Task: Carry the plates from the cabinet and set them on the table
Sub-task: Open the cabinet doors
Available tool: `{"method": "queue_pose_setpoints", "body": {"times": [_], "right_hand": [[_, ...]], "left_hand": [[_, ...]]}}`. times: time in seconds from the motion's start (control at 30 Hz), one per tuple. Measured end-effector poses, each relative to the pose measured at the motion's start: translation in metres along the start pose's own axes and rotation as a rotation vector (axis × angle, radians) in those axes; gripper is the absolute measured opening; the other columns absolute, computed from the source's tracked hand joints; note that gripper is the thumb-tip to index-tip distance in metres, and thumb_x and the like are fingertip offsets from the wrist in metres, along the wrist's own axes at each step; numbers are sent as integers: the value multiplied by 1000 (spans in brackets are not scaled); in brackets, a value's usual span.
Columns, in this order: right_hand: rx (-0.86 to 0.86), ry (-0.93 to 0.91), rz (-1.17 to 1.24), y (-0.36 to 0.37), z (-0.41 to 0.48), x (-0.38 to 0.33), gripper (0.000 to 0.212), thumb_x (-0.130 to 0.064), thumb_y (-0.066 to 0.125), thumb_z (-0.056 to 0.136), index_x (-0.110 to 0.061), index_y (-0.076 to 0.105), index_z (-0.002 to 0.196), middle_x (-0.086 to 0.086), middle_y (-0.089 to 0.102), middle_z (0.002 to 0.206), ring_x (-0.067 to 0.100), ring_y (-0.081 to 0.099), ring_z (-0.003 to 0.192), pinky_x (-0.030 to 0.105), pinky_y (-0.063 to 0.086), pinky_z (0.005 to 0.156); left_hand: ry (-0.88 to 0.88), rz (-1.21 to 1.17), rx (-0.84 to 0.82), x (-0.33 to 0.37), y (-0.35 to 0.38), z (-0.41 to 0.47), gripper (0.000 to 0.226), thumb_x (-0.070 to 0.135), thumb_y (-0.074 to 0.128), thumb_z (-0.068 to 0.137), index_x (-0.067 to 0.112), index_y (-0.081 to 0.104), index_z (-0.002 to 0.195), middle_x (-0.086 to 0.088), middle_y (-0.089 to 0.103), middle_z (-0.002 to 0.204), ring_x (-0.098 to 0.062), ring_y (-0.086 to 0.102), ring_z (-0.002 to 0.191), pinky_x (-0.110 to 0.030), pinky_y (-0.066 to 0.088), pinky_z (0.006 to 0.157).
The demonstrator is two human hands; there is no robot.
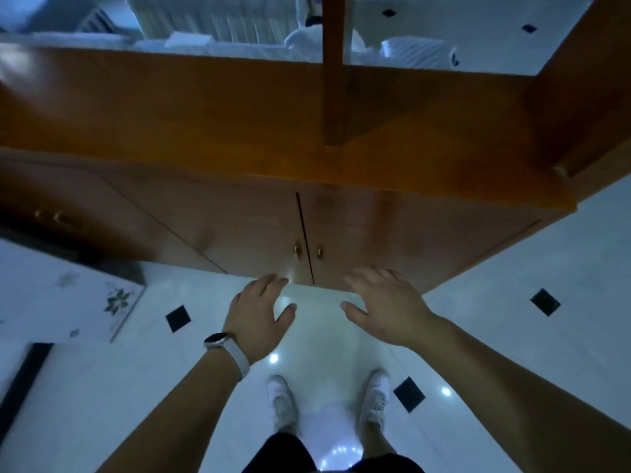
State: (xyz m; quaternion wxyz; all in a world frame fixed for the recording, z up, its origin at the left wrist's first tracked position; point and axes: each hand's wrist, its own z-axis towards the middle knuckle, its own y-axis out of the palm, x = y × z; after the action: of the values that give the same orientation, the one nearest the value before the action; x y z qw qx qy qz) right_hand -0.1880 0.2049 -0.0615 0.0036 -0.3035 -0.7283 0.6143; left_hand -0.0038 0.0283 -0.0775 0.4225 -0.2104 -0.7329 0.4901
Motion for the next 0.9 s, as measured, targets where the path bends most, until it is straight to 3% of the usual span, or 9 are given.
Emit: {"method": "queue_pose_setpoints", "body": {"times": [0.1, 0.2, 0.37, 0.6, 0.7, 0.77, 0.83, 0.9], "right_hand": [[-13, -1, 47, 16, 20, 8, 57, -53, 44, 94, -22, 44, 143, -1, 45, 147, 20, 39, 132, 35, 27, 107], [-77, 56, 111, 41, 40, 12, 61, -54, 42, 95, -23, 37, 147, -3, 40, 151, 19, 33, 136, 36, 26, 109], [-89, 202, 263, 88, 82, 22, 60, -52, 48, 95, -19, 39, 145, 1, 44, 148, 21, 40, 132, 35, 36, 106], [-56, 463, 643, 158, 146, 32, 56, -46, 55, 91, -23, 44, 140, 1, 51, 142, 21, 52, 123, 30, 42, 93], [-23, 546, 762, 178, 171, 32, 49, -41, 56, 89, -22, 51, 134, 1, 59, 131, 20, 57, 114, 34, 48, 91], [-24, 563, 794, 188, 183, 32, 37, -38, 55, 87, -18, 59, 118, 1, 64, 107, 17, 61, 95, 33, 49, 78], [5, 584, 791, 194, 192, 32, 23, -36, 53, 83, -14, 56, 90, -1, 57, 77, 14, 54, 67, 27, 41, 59], [68, 634, 815, 197, 196, 32, 14, -32, 54, 80, -18, 49, 79, -3, 51, 68, 11, 49, 57, 25, 34, 51]], "left_hand": [[-83, -157, -11, -7, 22, 7, 51, 41, 55, 86, 13, 59, 129, -8, 59, 132, -28, 53, 121, -40, 44, 100], [-272, -419, -31, -21, 43, 26, 43, 36, 60, 92, 18, 56, 131, -1, 55, 132, -19, 50, 121, -32, 40, 102], [-496, -726, -18, -52, 79, 70, 27, 30, 65, 90, 22, 60, 115, 8, 60, 107, -15, 59, 96, -24, 42, 78], [-570, -851, -28, -93, 133, 126, 26, 25, 69, 86, 19, 62, 110, 7, 63, 97, -5, 58, 80, -12, 44, 65], [-577, -886, -33, -101, 148, 144, 22, 20, 67, 85, 23, 61, 106, 13, 62, 92, -3, 58, 78, -8, 44, 60], [-579, -905, -29, -104, 154, 153, 22, 20, 66, 85, 25, 60, 106, 14, 61, 95, -1, 58, 80, -8, 44, 60], [-567, -920, -30, -104, 158, 161, 23, 19, 66, 85, 25, 60, 107, 13, 61, 99, -2, 58, 84, -9, 44, 63], [-548, -934, -52, -103, 161, 166, 25, 19, 66, 86, 25, 61, 110, 10, 62, 105, -4, 58, 90, -14, 44, 71]]}}
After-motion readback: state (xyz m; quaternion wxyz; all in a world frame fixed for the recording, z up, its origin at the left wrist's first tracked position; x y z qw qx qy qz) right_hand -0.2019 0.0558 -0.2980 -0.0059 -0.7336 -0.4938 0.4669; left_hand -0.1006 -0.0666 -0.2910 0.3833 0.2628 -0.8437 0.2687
